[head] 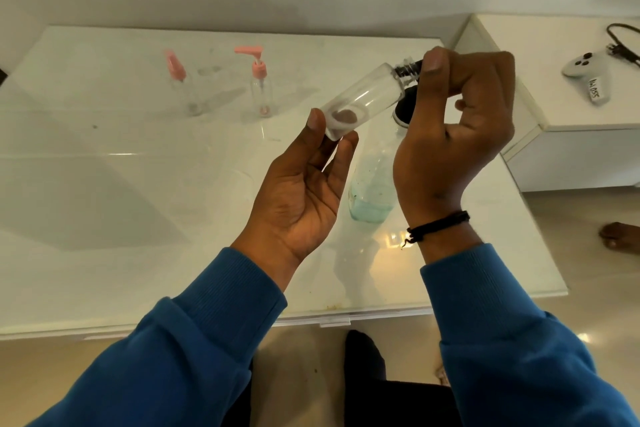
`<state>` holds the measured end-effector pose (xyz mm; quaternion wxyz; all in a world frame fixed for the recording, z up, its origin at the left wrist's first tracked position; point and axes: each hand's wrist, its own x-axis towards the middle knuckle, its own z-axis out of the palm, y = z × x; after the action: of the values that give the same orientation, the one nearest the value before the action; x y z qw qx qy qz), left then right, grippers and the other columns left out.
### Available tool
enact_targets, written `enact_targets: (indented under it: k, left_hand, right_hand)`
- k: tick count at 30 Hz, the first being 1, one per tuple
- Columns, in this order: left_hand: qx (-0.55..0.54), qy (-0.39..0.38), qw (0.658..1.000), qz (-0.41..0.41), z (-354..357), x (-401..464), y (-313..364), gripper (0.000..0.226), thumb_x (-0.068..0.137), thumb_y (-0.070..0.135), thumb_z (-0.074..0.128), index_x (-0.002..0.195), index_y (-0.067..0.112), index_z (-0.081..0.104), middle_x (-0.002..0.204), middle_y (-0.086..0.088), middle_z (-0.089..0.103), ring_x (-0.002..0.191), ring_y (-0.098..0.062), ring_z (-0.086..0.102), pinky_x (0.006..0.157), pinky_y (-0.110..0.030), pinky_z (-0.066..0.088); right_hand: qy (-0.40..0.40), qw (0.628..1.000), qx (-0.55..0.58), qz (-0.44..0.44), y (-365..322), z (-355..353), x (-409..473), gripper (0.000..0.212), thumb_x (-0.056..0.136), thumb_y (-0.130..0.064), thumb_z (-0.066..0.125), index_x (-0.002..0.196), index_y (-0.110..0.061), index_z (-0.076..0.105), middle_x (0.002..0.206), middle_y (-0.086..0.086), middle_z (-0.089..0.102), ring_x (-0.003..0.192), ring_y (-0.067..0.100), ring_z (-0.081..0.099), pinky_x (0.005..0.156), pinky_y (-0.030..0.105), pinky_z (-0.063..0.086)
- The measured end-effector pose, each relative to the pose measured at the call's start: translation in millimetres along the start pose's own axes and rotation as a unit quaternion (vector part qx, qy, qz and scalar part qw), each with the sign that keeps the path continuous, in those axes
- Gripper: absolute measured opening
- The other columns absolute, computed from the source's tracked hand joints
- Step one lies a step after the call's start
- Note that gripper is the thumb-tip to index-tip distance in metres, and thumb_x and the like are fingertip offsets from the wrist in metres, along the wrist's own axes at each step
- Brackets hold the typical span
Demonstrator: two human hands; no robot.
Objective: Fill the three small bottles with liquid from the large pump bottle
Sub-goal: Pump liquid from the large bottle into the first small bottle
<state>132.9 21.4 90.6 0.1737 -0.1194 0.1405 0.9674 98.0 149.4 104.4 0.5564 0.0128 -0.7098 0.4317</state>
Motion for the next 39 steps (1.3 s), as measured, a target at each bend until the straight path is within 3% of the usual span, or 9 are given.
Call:
enact_targets:
  k: [9,17,23,27,32,39]
  left_hand:
    - [0.002,0.0,1.0,0.003,-0.5,1.0,-0.4,0.048,0.069,0.018,0.076,0.114,0.002,0.069,0.11,-0.014,0.072,0.089,-0.021,0.072,0.065,-0.024,0.06]
    - [0.006,-0.002,1.0,0.004,1.3,1.8,0.3,0.051,0.07,0.019,0.074,0.117,0.002,0.067,0.109,-0.014,0.072,0.089,-0.021,0.072,0.064,-0.023,0.059]
    - [-0.004,0.002,1.0,-0.001,-0.5,-0.2,1.0,0.053,0.069,0.018,0.075,0.119,0.002,0.066,0.108,-0.014,0.072,0.088,-0.021,0.072,0.064,-0.023,0.059]
    - [0.008,0.004,1.0,0.006,0.7,1.1,0.0,0.05,0.071,0.019,0.073,0.117,0.002,0.067,0.108,-0.014,0.072,0.09,-0.021,0.071,0.065,-0.023,0.059]
    - [-0.005,0.005,1.0,0.001,-1.9,0.9,0.8,0.063,0.069,0.018,0.077,0.128,0.002,0.063,0.117,-0.015,0.07,0.092,-0.021,0.072,0.065,-0.024,0.06]
    - [0.0,0.003,1.0,0.006,0.0,1.4,0.4,0.061,0.066,0.019,0.077,0.124,0.002,0.065,0.111,-0.014,0.071,0.091,-0.021,0.071,0.065,-0.023,0.059]
  right_hand:
    - [0.007,1.0,-0.018,-0.013,0.1,-0.2,2.2,0.029,0.097,-0.009,0.064,0.068,-0.002,0.061,0.069,0.009,0.055,0.067,0.027,0.048,0.061,0.042,0.04]
    - [0.017,1.0,-0.016,-0.009,-3.6,0.1,8.9,0.033,0.096,-0.012,0.064,0.066,-0.002,0.059,0.067,0.012,0.055,0.067,0.03,0.048,0.063,0.036,0.037]
    - [0.002,1.0,-0.014,-0.001,-0.6,-2.1,3.5,0.032,0.097,-0.01,0.063,0.066,-0.002,0.06,0.067,0.013,0.057,0.068,0.026,0.048,0.065,0.047,0.042]
    - [0.016,1.0,-0.011,-0.009,-2.1,-0.7,11.0,0.033,0.096,-0.012,0.064,0.065,-0.001,0.058,0.066,0.014,0.055,0.066,0.029,0.047,0.063,0.046,0.04]
    - [-0.002,1.0,-0.007,-0.004,-0.6,-1.2,1.3,0.031,0.097,-0.008,0.062,0.067,-0.002,0.059,0.069,0.008,0.053,0.069,0.023,0.047,0.063,0.04,0.039]
    - [0.001,1.0,-0.009,-0.01,-3.2,0.3,6.8,0.032,0.096,-0.008,0.062,0.066,-0.001,0.058,0.069,0.01,0.052,0.068,0.026,0.046,0.063,0.04,0.039]
